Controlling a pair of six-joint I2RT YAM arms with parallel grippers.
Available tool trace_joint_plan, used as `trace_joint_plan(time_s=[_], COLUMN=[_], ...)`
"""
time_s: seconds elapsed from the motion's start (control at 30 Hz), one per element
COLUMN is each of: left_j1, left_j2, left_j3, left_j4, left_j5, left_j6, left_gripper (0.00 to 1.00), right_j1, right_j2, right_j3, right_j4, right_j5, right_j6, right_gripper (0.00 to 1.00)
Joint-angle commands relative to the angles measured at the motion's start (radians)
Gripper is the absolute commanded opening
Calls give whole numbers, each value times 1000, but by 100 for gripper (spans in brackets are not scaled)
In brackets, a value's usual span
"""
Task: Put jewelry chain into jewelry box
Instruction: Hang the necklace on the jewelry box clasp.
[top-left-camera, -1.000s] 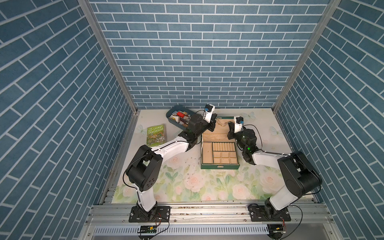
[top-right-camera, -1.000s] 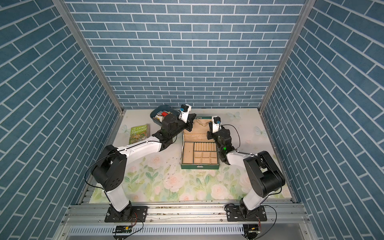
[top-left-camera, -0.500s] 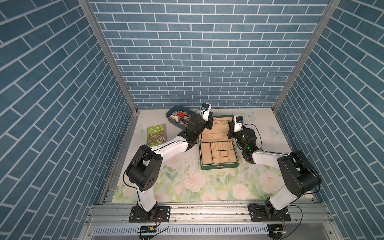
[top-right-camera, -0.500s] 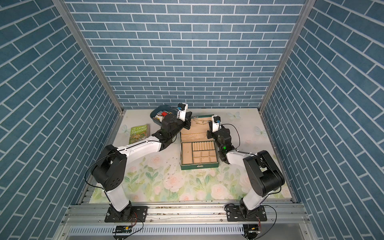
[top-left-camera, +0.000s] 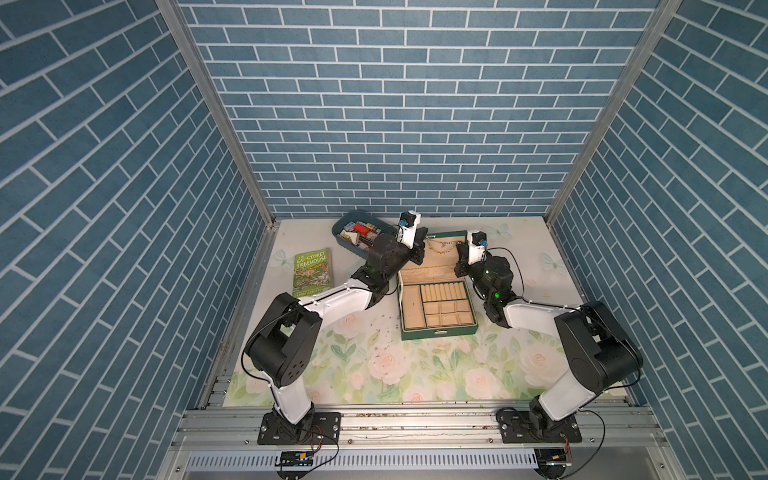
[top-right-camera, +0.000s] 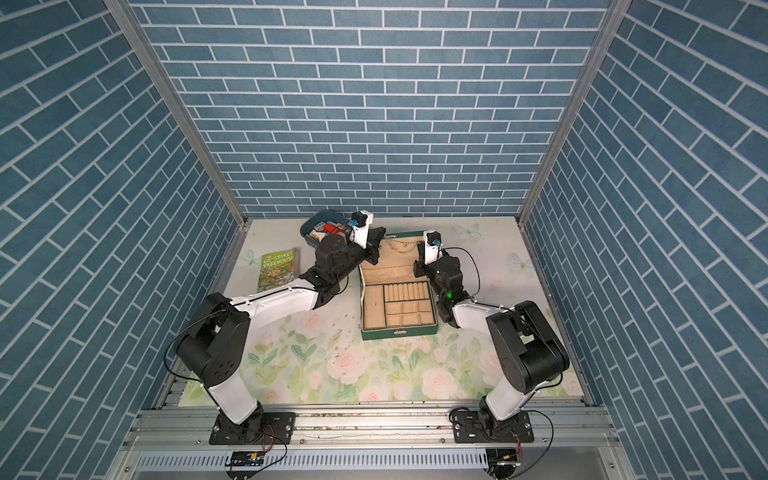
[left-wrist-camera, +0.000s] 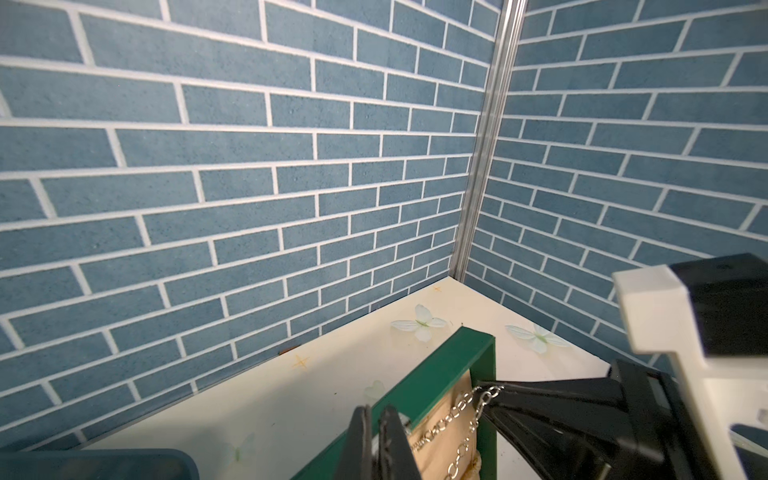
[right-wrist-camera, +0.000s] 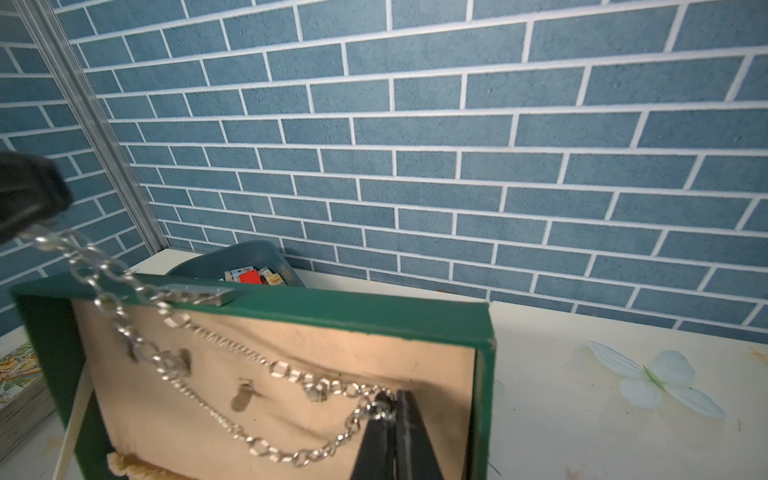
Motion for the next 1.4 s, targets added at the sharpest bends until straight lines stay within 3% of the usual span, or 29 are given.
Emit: trace_joint_plan(time_s=[0.0, 0.17, 0.37, 0.8, 1.37], left_j1=[3, 2, 4, 6, 7], left_j2=[-57, -73, -30, -57, -82], left_j3=[-2, -18, 44, -33, -118], left_j4=[99, 96, -53, 13, 156], left_j5=[-3, -60, -196, -121, -112], left_j6=[4, 0, -25, -10, 38], left_gripper=[0, 0, 0, 0, 0], right_j1=[-4, -4, -4, -6, -6], right_j2=[-18, -25, -25, -2, 89], right_j3=[17, 16, 16, 37, 133], right_j4=[27, 24, 13, 13, 36], right_j5=[-10, -13, -17, -17, -36], right_j6=[10, 13, 14, 4, 5], right_gripper=[0, 0, 0, 0, 0])
